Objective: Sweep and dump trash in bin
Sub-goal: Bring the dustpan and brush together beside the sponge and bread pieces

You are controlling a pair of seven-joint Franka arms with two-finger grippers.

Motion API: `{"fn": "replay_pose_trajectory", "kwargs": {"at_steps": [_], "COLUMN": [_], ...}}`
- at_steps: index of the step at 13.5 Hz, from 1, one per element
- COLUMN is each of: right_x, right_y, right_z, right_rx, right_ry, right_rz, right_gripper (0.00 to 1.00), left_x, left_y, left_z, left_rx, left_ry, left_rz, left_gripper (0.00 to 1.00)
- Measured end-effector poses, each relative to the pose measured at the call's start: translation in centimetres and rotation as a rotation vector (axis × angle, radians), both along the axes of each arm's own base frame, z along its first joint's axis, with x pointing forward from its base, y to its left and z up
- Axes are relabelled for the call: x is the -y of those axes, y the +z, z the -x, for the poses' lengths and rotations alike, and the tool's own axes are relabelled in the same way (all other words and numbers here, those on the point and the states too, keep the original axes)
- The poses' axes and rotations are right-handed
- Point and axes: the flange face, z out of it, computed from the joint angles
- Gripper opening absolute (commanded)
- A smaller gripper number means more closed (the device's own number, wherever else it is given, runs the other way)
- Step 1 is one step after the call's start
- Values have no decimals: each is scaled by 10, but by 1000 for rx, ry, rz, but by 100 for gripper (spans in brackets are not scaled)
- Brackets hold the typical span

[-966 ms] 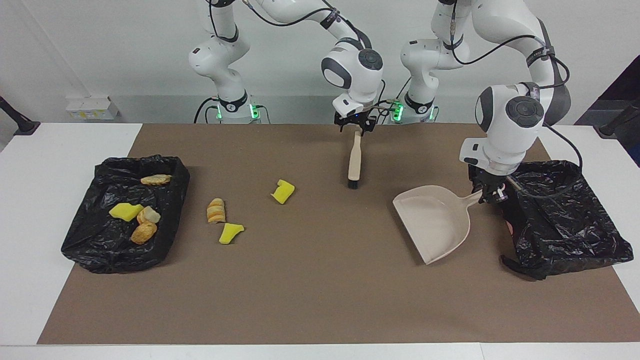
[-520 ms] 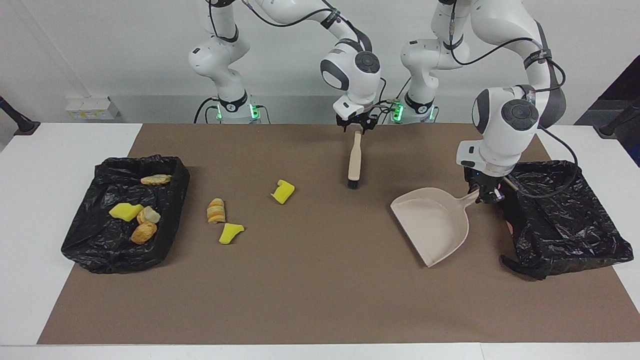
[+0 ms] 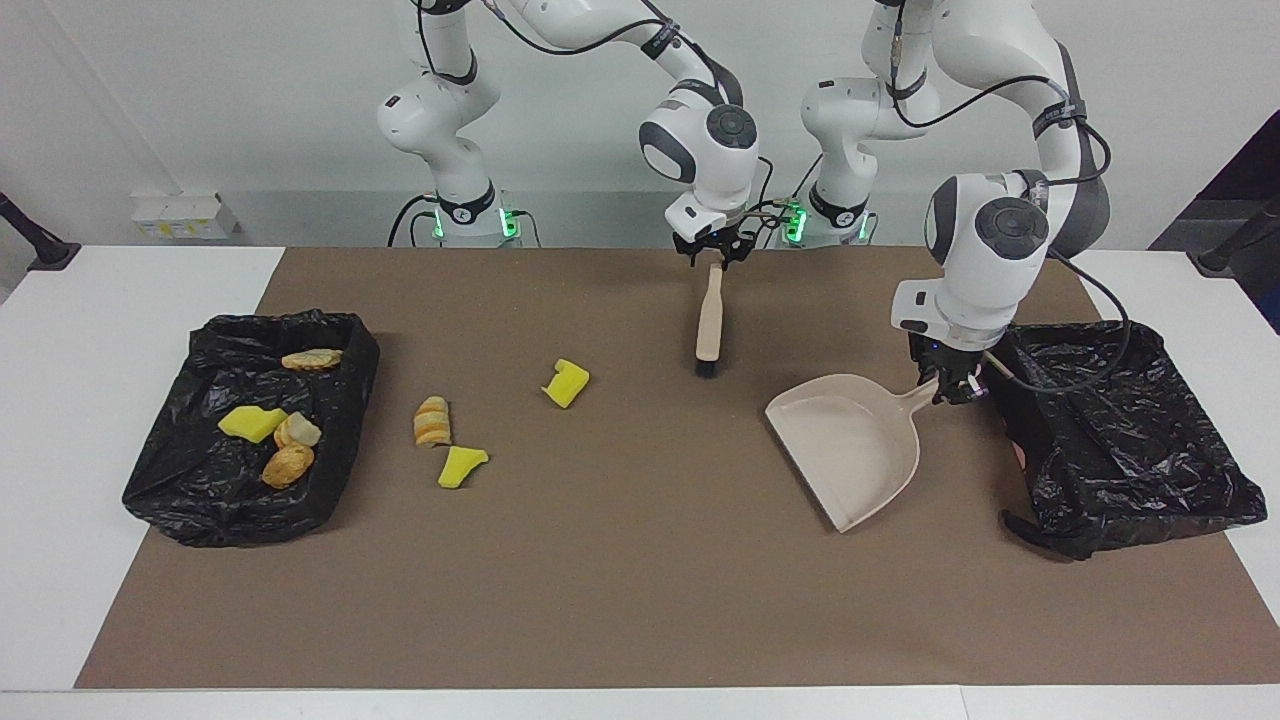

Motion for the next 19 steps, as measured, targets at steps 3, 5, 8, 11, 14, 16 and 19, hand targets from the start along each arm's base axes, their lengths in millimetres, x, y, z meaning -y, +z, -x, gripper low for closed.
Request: {"fn": "replay_pose_trajectory", "kwargs": {"at_steps": [3, 5, 8, 11, 14, 16, 19], "right_x": [4, 5, 1, -3, -3, -2, 8], "right_y": [-2, -13, -20, -12, -11, -11, 0], "right_z": [-5, -6, -8, -13, -14, -16, -26], "right_rx": [-14, -31, -40, -32, -35, -39, -86], "right_ry": [-8, -6, -6, -10, -13, -16, -24], "right_rz": [-13, -3, 2, -13, -11, -9, 35], "right_gripper": [55, 54, 52, 20, 0, 0, 0], "left_x": [-1, -2, -2, -2, -2, 0, 9], "left_y": [-1, -7, -10, -9, -10, -12, -15], "left_z": [2, 8, 11, 12, 12, 15, 23], "left_rx": [-3, -15, -8, -7, -7, -13, -17], "left_ry": [2, 12, 21, 23, 24, 23, 34], "left_rz": [-1, -4, -2, -2, -2, -3, -4], "left_gripper": [0, 0, 0, 0, 0, 0, 0]}}
